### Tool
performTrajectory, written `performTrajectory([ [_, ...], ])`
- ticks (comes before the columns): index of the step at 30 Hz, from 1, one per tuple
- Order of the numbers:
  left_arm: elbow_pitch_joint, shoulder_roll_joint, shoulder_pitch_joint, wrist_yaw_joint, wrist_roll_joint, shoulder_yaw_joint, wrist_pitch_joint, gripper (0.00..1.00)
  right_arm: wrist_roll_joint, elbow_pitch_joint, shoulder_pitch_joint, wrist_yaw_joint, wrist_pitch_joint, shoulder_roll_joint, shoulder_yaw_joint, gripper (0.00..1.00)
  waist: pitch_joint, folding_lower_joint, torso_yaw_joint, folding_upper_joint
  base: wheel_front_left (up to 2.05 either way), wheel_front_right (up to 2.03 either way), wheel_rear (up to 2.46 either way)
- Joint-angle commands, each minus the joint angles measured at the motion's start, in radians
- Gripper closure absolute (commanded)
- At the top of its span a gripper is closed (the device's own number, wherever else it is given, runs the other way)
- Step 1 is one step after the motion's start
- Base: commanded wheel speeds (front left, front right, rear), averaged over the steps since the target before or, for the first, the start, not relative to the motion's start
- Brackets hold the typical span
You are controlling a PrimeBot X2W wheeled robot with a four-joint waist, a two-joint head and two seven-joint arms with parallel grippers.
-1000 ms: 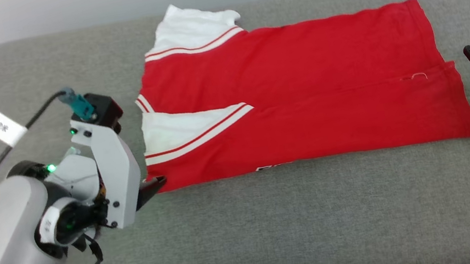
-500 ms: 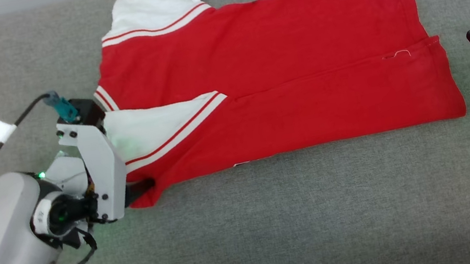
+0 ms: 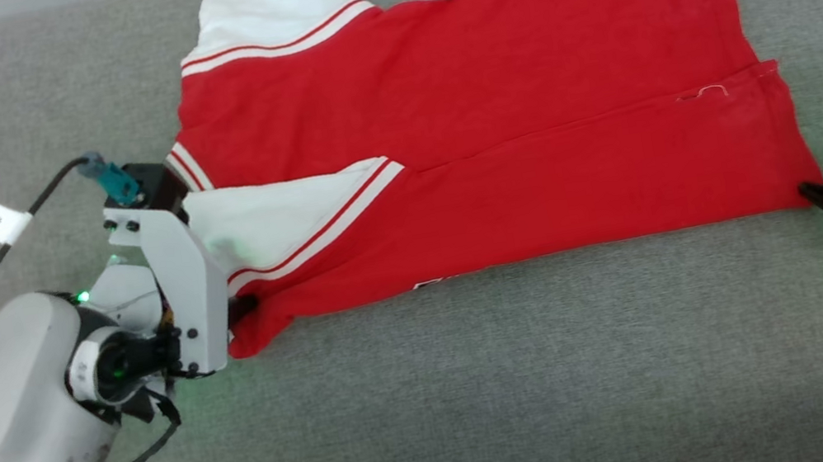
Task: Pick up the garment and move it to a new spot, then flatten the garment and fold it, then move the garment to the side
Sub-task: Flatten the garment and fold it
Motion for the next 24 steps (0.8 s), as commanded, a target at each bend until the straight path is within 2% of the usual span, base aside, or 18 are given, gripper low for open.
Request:
performTrajectory([
  [1,0.013,-0.035,0.034,-0.01,0.005,-0.035,0.002,1.0,0.009,0.004,-0.035,-0.001,0.045,0.003,0.006,0.0,0.004,0.0,0.01,-0.0001,0.0,0.0,0.0],
  [9,0.022,-0.077,0.0,-0.028,0.02,-0.049,-0.035,1.0,-0.027,0.111,-0.115,-0.001,0.197,0.032,0.046,0.0,0.024,0.0,0.05,-0.0001,0.0,0.0,0.0],
  [11,0.028,-0.088,-0.002,-0.032,0.023,-0.052,-0.046,1.0,-0.034,0.118,-0.111,-0.001,0.221,0.032,0.073,0.6,0.027,0.0,0.056,-0.0001,0.0,0.0,0.0],
  [12,0.033,-0.092,-0.003,-0.035,0.025,-0.053,-0.05,1.0,-0.027,0.117,-0.11,-0.001,0.225,0.036,0.08,0.83,0.027,0.0,0.058,-0.0001,0.0,0.0,0.0],
  [13,0.036,-0.094,-0.004,-0.037,0.027,-0.056,-0.055,1.0,-0.015,0.116,-0.109,-0.001,0.221,0.043,0.079,0.89,0.026,0.0,0.059,-0.0001,0.0,0.0,0.0],
  [14,0.041,-0.096,-0.005,-0.039,0.027,-0.058,-0.06,1.0,-0.008,0.117,-0.107,0.0,0.219,0.047,0.078,1.0,0.025,0.0,0.059,-0.0001,0.0,0.0,0.0],
  [21,0.049,-0.089,0.014,-0.058,0.016,-0.052,-0.107,1.0,0.024,0.099,-0.063,0.0,0.209,0.023,0.089,1.0,-0.021,0.0,0.051,-0.0001,0.0,0.0,0.0],
  [24,0.027,-0.067,0.047,-0.061,0.014,-0.05,-0.13,1.0,0.034,0.072,-0.032,0.0,0.202,0.008,0.09,1.0,-0.051,0.0,0.044,-0.0001,0.0,0.0,0.0],
])
